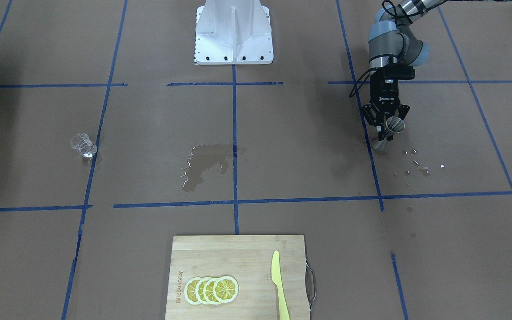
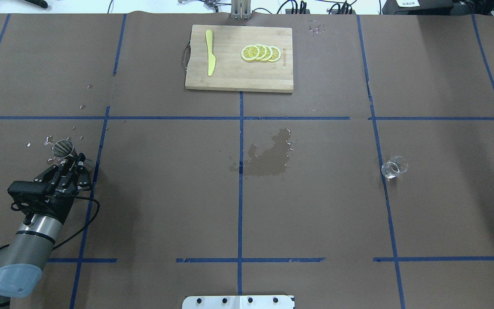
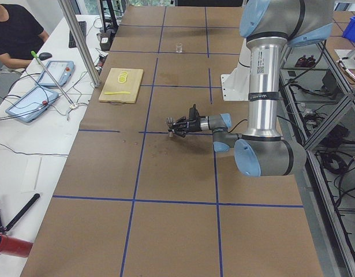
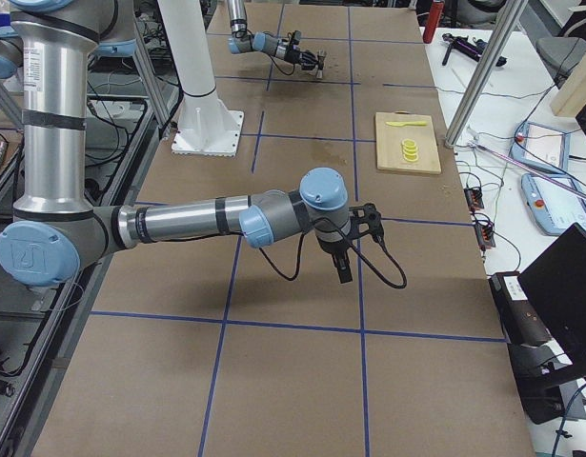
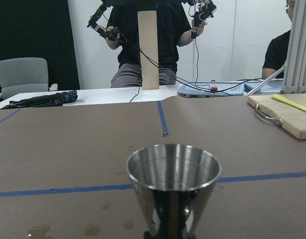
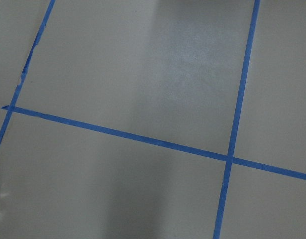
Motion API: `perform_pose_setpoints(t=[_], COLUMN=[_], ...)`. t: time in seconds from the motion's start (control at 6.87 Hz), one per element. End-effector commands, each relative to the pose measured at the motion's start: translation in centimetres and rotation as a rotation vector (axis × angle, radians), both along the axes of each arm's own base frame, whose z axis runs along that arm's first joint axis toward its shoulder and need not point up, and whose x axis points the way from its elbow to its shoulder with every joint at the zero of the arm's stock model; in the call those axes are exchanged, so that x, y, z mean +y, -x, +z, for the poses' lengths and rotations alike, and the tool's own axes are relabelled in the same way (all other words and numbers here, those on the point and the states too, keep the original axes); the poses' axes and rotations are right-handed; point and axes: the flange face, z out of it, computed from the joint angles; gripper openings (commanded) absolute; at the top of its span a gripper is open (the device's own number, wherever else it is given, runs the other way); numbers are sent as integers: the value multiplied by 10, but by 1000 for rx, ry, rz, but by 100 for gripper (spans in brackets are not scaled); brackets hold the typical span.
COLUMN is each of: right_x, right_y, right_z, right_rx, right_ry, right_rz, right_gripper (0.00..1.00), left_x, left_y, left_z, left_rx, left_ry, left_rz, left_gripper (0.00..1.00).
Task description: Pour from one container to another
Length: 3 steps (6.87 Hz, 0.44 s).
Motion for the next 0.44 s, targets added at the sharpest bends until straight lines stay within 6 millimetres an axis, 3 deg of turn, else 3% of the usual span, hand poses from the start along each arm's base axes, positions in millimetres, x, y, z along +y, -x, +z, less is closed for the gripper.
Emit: perform_pose_setpoints(t=[0.0,0.15,0.29], right_x=[-4,-2,6], right_y=[46,87,129], right_z=[-19,-42,-56], right_rx=[-30,-99,-134], right_ry=[-88,-105,-175], right_rz=[-48,26,132], right_gripper=[100,100,100], left_x=[-3,-4,-3], left_y=[-23,-34,-36], left_z=[-41,-62,-66], left_rx=[-11,-6,3], left_ry=[-51,-78,-80], left_rz=[27,35,44], left_gripper=[0,0,0])
